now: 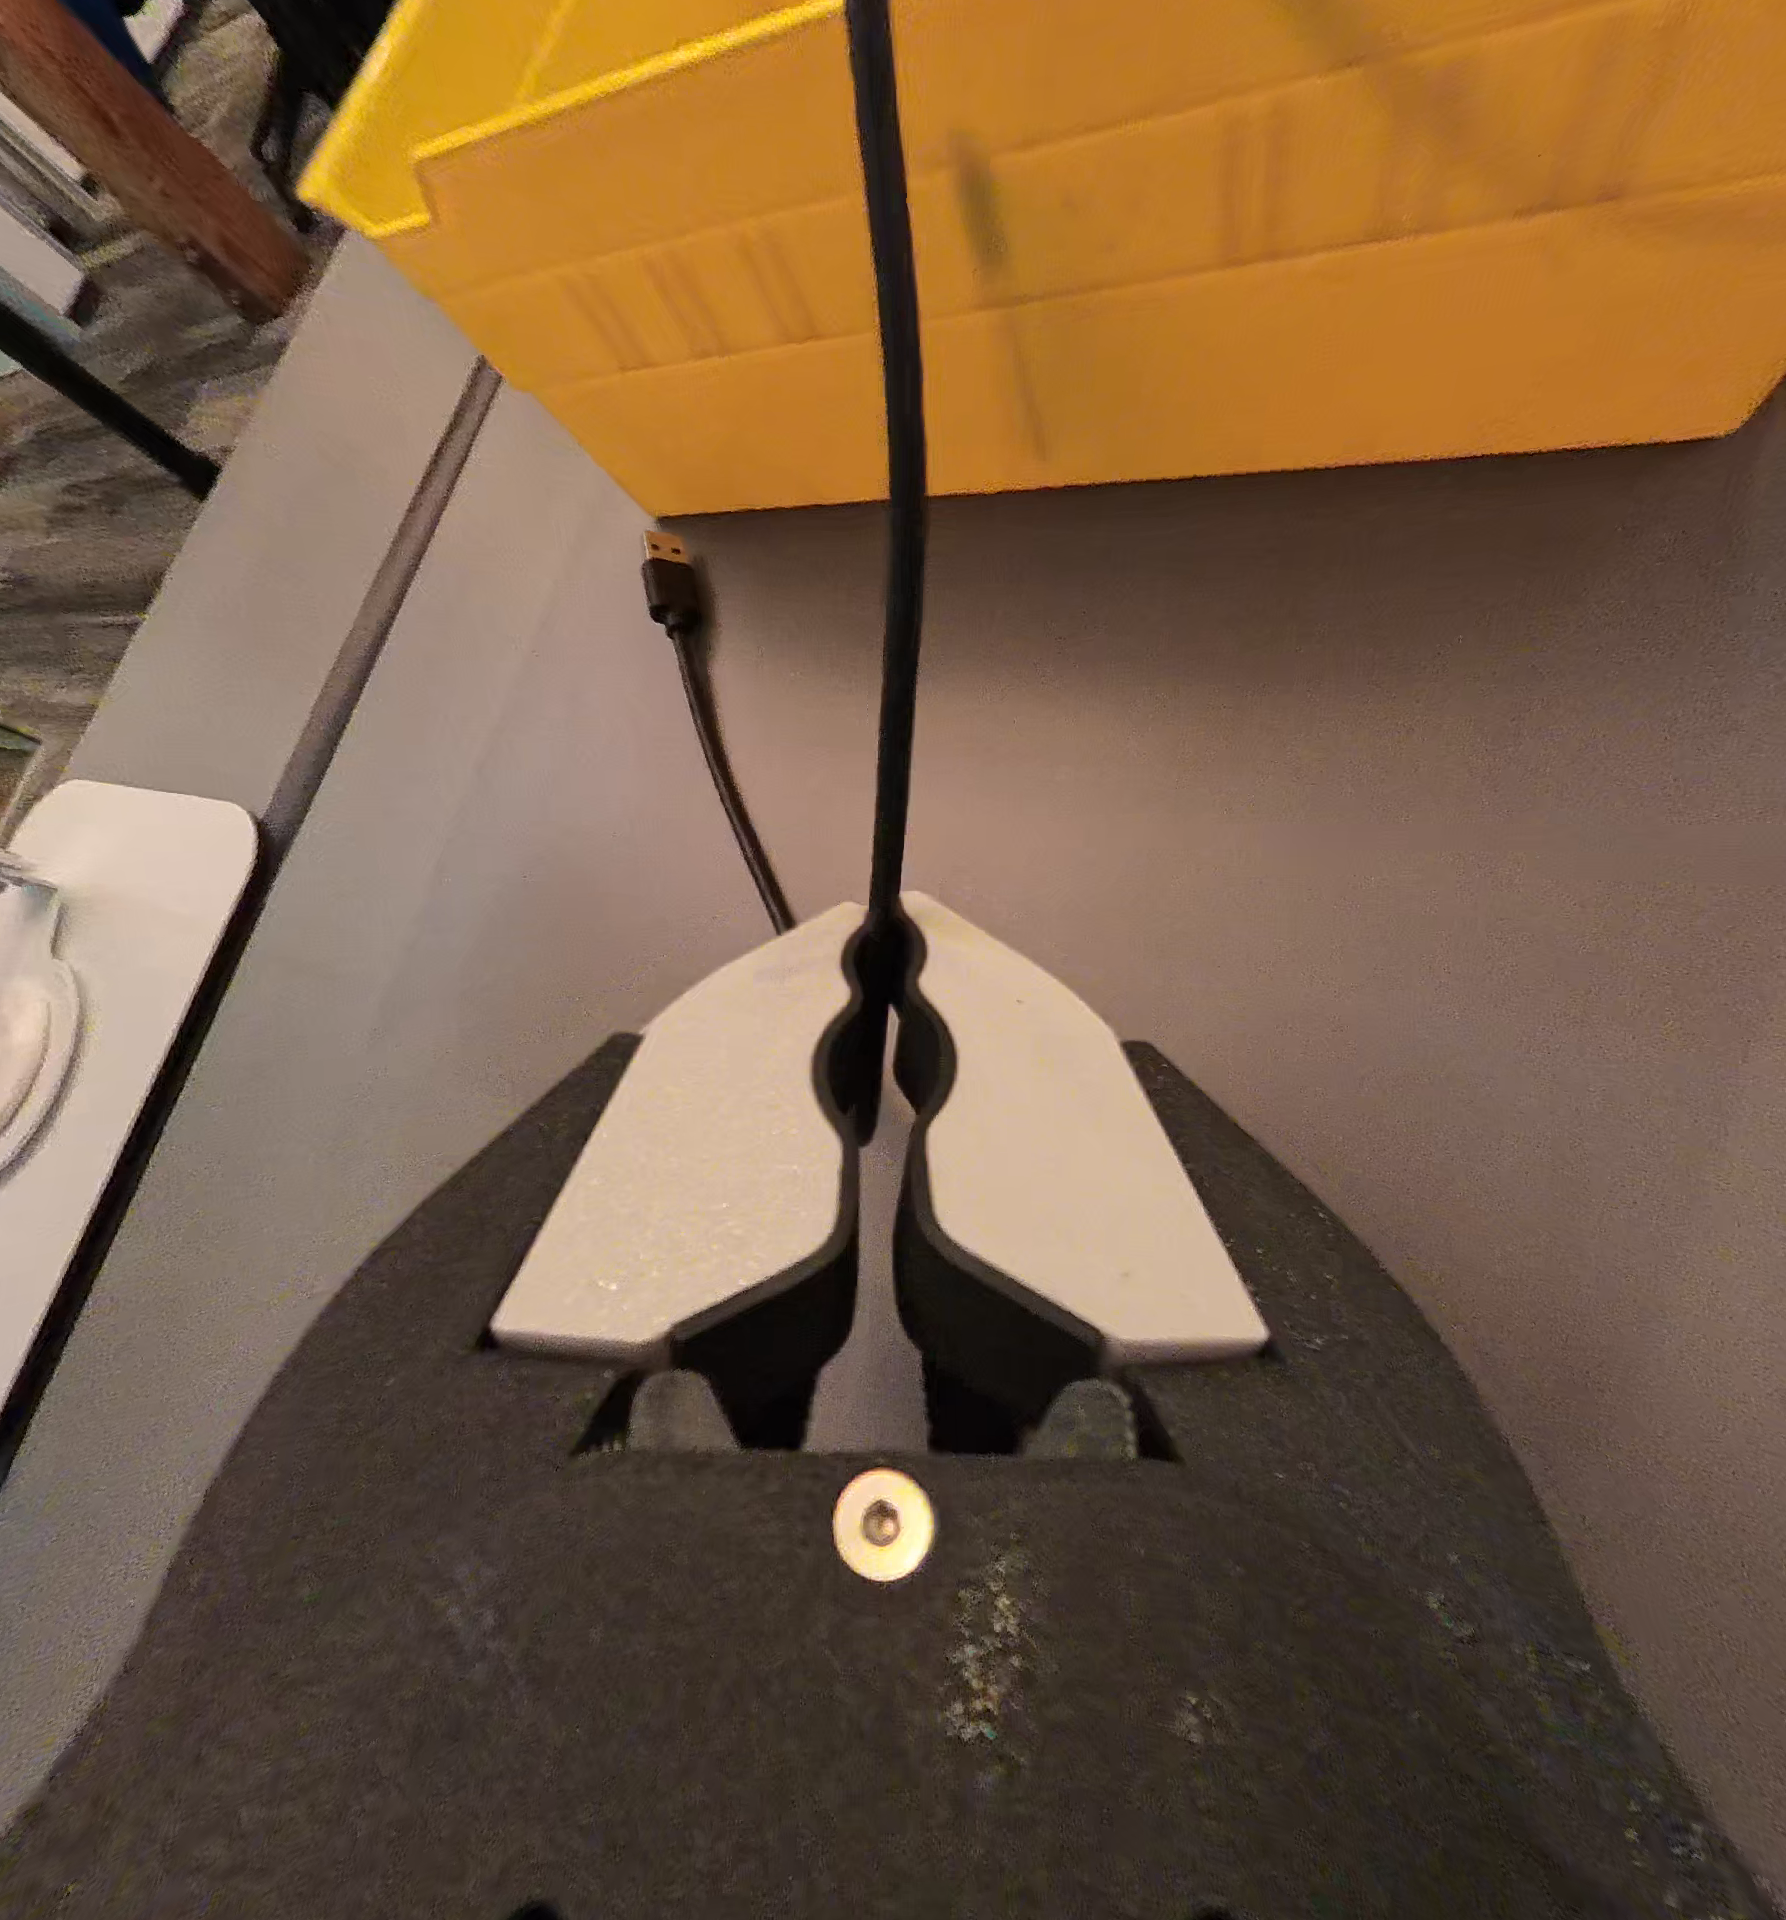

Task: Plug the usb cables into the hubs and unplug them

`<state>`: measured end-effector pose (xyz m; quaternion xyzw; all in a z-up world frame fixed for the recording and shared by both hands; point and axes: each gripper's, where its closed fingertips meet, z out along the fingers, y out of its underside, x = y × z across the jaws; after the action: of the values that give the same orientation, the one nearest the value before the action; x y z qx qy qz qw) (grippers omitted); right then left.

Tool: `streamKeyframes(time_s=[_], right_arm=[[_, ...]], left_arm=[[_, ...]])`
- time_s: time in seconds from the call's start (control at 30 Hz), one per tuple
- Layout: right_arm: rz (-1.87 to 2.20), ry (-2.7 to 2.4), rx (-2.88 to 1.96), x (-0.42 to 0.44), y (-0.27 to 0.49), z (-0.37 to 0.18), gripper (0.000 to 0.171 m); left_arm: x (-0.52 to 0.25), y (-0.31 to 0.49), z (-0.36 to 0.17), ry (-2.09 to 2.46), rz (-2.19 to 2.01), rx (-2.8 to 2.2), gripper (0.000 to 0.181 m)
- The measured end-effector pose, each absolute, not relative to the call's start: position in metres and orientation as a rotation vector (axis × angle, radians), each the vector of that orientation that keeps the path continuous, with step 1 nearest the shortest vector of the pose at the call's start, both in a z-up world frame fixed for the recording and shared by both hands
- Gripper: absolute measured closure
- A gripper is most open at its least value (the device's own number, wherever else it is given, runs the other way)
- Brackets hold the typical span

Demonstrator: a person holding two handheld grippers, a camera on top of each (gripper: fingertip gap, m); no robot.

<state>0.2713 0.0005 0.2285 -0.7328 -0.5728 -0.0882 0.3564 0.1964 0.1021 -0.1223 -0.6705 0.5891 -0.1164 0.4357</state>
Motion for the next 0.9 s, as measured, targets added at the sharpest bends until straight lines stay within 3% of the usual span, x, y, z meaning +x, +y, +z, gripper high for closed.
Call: streamKeyframes(time_s=[0.1,0.27,0.6,0.73,0.9], right_arm=[[-0.229,-1.430,-1.912,0.296,-0.002,0.227,0.143],[-0.231,-1.277,-1.916,0.352,-0.004,0.243,0.143],[-0.154,-0.984,-1.880,0.458,-0.021,0.290,0.143],[-0.184,-0.885,-1.918,0.494,-0.017,0.295,0.144],[-0.205,-0.742,-1.991,0.527,0.004,0.285,0.144]], left_arm=[[0.198,0.092,-0.103,1.468,-0.321,-1.642,0.181],[0.222,0.079,0.000,1.333,-0.614,-1.629,0.181],[0.319,0.093,0.184,1.372,-0.777,-1.473,0.181],[0.364,0.116,0.180,1.433,-0.704,-1.486,0.181],[0.407,0.148,0.104,1.504,-0.744,-1.594,0.181]])
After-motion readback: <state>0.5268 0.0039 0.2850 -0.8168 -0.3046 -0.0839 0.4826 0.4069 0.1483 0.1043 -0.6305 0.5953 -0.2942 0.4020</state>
